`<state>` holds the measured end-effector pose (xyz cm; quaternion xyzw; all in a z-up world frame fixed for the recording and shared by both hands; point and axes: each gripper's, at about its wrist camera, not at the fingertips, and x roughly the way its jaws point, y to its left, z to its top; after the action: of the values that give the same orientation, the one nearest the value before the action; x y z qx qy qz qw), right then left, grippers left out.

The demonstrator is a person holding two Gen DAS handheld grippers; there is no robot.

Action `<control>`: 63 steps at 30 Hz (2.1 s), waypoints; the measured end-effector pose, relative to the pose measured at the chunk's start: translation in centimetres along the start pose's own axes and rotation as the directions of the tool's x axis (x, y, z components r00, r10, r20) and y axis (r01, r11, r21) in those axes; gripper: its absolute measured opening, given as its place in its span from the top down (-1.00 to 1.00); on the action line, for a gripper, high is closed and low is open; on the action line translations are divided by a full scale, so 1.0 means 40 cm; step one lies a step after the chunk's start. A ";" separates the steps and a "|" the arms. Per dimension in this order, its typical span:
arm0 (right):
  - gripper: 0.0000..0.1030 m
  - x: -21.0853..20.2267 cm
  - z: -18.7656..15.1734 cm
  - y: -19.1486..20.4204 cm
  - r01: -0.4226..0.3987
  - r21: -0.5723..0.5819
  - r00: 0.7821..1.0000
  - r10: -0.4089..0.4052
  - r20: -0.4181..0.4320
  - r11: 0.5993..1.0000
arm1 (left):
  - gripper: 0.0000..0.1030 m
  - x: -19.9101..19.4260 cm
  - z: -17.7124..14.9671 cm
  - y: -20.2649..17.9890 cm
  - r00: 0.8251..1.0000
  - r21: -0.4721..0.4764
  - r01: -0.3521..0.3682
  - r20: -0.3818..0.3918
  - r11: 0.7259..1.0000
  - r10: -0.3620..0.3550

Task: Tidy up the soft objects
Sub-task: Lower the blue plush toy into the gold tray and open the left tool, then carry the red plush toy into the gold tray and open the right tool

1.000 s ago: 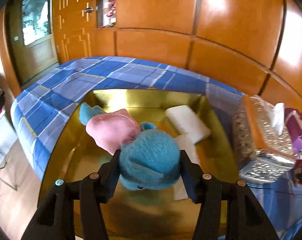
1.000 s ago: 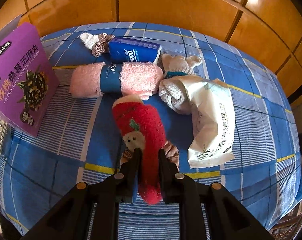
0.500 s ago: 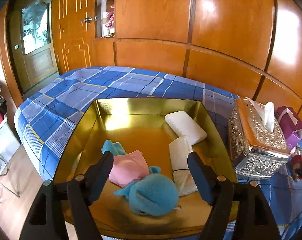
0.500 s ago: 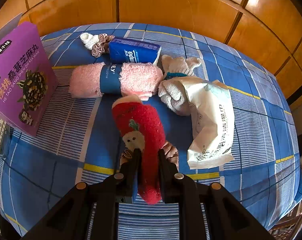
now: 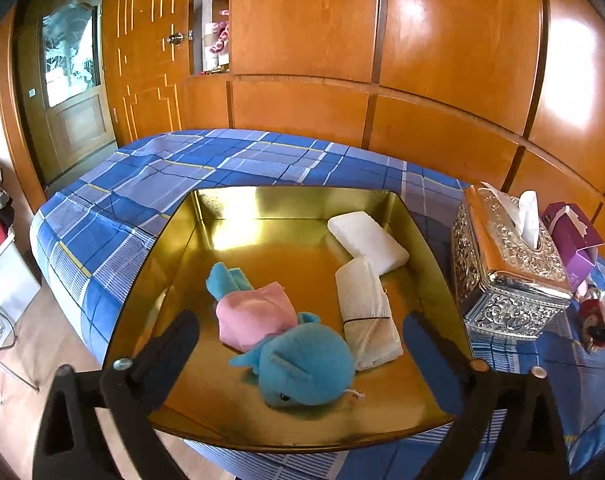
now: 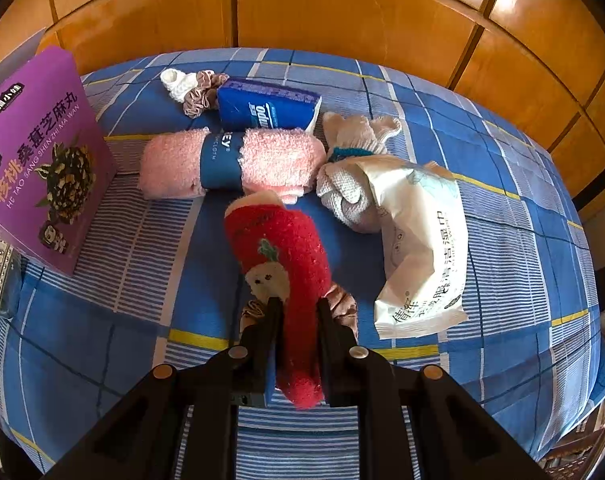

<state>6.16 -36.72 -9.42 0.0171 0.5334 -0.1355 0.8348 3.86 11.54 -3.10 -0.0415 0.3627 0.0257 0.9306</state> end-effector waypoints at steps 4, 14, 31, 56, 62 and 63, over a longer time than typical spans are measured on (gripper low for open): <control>0.71 -0.032 0.004 -0.009 -0.025 0.042 0.999 0.024 0.043 0.999 | -0.99 0.008 -0.004 -0.002 1.000 -0.005 0.000 -0.007 1.000 -0.001; 0.71 -0.156 0.139 -0.054 -0.168 0.196 0.981 0.144 0.130 0.966 | -0.99 -0.008 0.002 -0.006 0.997 -0.011 0.069 0.033 0.998 -0.069; 0.71 -0.361 0.424 0.502 -0.451 -0.185 0.846 0.484 0.224 0.873 | -0.99 -0.036 0.049 0.067 0.987 -0.029 -0.100 0.125 0.995 0.103; -0.12 -0.251 0.043 0.943 -0.554 -0.436 0.807 0.585 -0.073 0.709 | -0.99 -0.013 0.078 0.196 0.964 -0.163 -0.246 0.058 0.956 0.258; -0.14 -0.292 0.010 0.880 -0.480 -0.461 0.835 0.551 0.022 0.746 | -0.99 -0.018 0.076 0.177 0.971 -0.143 -0.216 0.074 0.966 0.228; -0.14 -0.300 0.003 0.867 -0.468 -0.462 0.837 0.545 0.040 0.753 | -0.99 -0.019 0.075 0.172 0.972 -0.140 -0.210 0.076 0.968 0.222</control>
<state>10.02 -0.86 -2.65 -0.0365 0.4506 0.2177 0.8650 4.79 18.68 -0.77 -0.0612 0.3196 0.1526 0.9332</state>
